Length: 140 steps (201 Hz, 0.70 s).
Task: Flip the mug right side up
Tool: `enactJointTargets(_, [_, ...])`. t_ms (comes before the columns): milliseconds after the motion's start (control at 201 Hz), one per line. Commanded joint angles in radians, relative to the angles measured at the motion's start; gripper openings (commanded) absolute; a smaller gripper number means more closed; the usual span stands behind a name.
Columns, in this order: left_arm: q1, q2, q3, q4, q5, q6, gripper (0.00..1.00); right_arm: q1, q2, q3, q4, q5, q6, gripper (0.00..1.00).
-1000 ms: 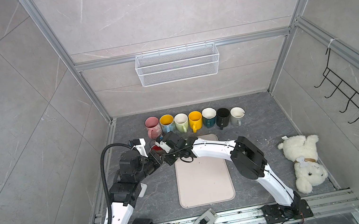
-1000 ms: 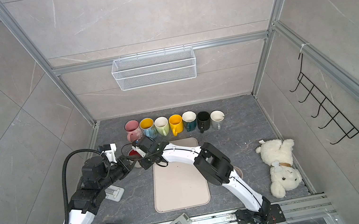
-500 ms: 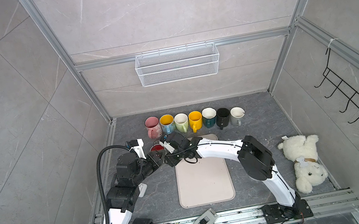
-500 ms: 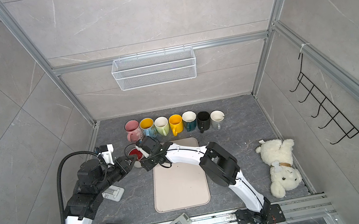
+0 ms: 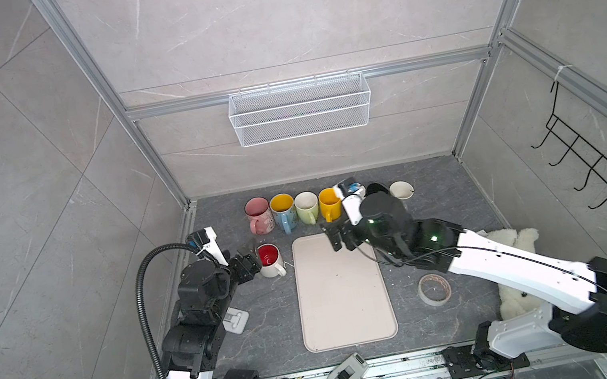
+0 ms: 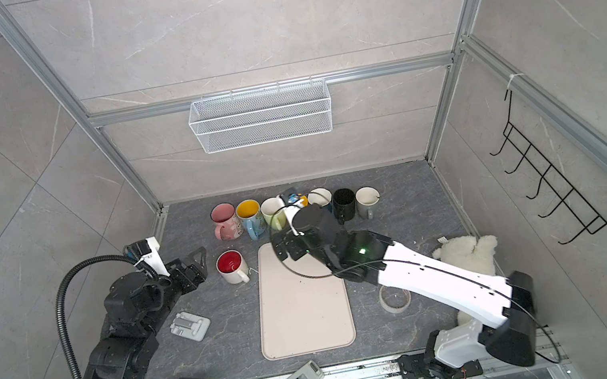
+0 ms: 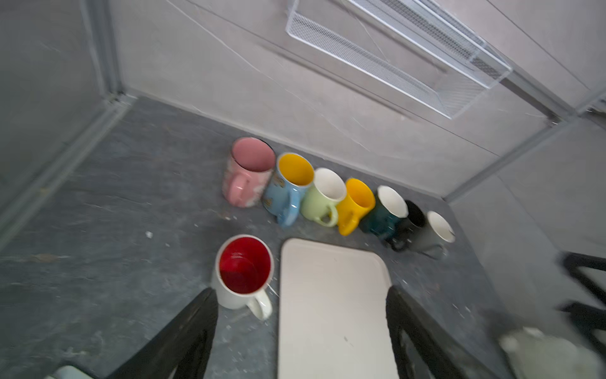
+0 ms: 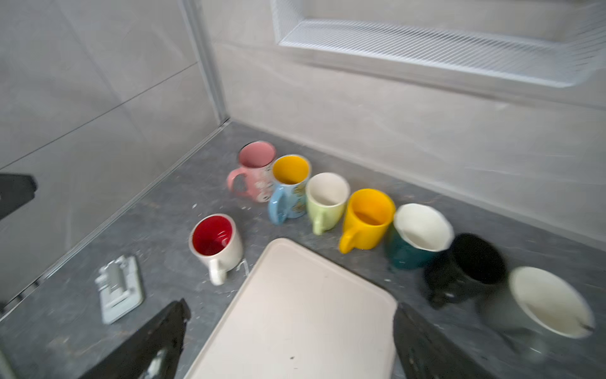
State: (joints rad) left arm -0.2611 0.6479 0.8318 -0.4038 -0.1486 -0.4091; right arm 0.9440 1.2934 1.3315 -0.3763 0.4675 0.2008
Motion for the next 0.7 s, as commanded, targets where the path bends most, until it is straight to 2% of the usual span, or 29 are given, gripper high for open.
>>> enactJointTargets(0, [0.006, -0.043, -0.147, 0.186, -0.261, 0.147, 0.84, -0.038, -0.076, -0.112, -0.143, 0.307, 0.000, 0.99])
enactJointTargets(75, [0.006, -0.071, -0.254, 0.297, -0.316, 0.205, 0.84, -0.095, -0.157, -0.213, -0.113, 0.348, 0.005, 0.99])
enactJointTargets(189, [0.005, -0.079, -0.404, 0.503, -0.394, 0.291, 0.84, -0.210, -0.250, -0.373, -0.022, 0.328, 0.005, 0.99])
enactJointTargets(319, [0.006, -0.029, -0.503, 0.622, -0.432, 0.361, 0.84, -0.311, -0.291, -0.507, 0.065, 0.318, 0.012, 0.99])
enactJointTargets(423, [0.005, 0.042, -0.551, 0.693, -0.423, 0.390, 0.84, -0.367, -0.283, -0.598, 0.172, 0.308, -0.028, 0.99])
enactJointTargets(513, [0.006, 0.089, -0.586, 0.755, -0.370, 0.404, 0.84, -0.415, -0.244, -0.659, 0.275, 0.303, -0.069, 0.99])
enactJointTargets(692, [0.009, 0.178, -0.644, 0.933, -0.353, 0.439, 0.85, -0.523, -0.161, -0.753, 0.459, 0.220, -0.075, 0.99])
